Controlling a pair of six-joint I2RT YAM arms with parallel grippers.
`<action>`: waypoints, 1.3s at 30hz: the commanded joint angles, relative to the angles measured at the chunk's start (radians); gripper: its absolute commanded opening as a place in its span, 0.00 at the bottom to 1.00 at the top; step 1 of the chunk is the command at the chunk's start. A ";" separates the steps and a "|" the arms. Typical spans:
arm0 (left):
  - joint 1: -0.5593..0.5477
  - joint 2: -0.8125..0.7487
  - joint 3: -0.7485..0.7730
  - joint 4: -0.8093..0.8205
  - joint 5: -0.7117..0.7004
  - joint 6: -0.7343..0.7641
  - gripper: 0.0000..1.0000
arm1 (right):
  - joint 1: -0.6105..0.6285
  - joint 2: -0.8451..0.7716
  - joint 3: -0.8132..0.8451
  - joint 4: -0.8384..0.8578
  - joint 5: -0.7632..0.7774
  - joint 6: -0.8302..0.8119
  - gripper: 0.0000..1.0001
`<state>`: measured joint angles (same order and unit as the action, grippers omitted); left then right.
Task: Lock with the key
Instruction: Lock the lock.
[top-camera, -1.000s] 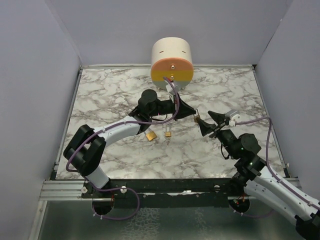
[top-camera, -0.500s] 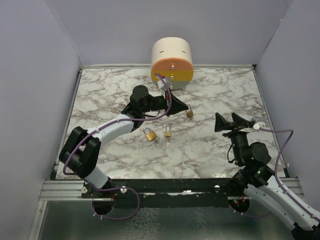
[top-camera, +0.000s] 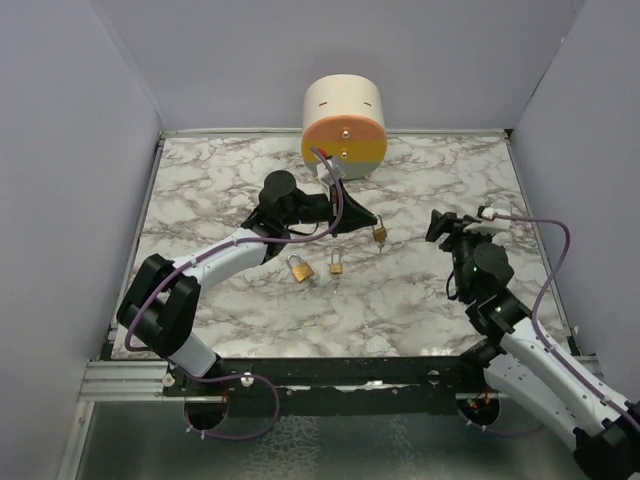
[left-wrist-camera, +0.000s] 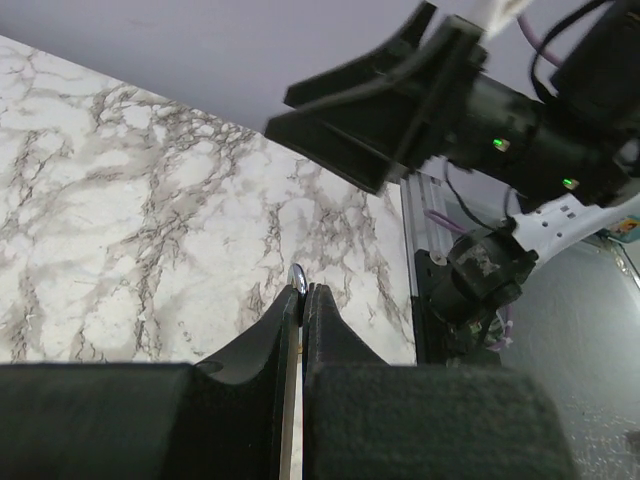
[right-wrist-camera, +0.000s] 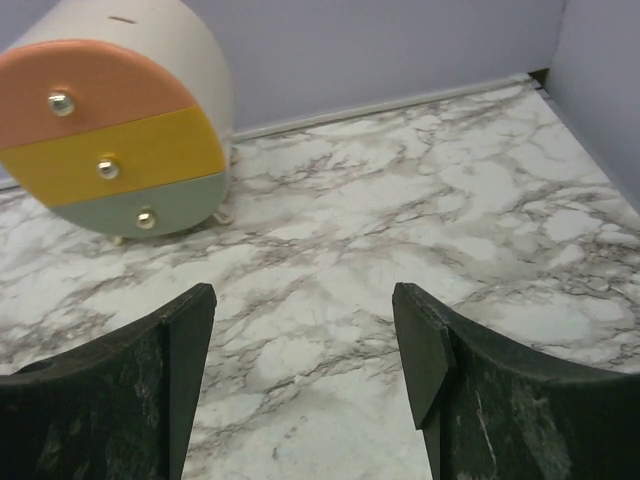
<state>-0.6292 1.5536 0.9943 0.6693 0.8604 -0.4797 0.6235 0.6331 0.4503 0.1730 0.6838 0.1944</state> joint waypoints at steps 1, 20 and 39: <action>0.000 -0.045 0.023 0.028 0.050 0.005 0.00 | -0.317 0.106 0.052 0.004 -0.385 0.137 0.69; -0.006 0.051 0.106 0.044 0.100 -0.013 0.00 | -0.552 -0.064 -0.205 0.292 -1.284 0.141 0.41; -0.051 0.160 0.185 0.166 0.120 -0.110 0.00 | -0.551 0.041 -0.245 0.477 -1.540 0.227 0.48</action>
<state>-0.6746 1.7046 1.1561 0.7650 0.9520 -0.5625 0.0753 0.6739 0.2169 0.5892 -0.8082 0.4000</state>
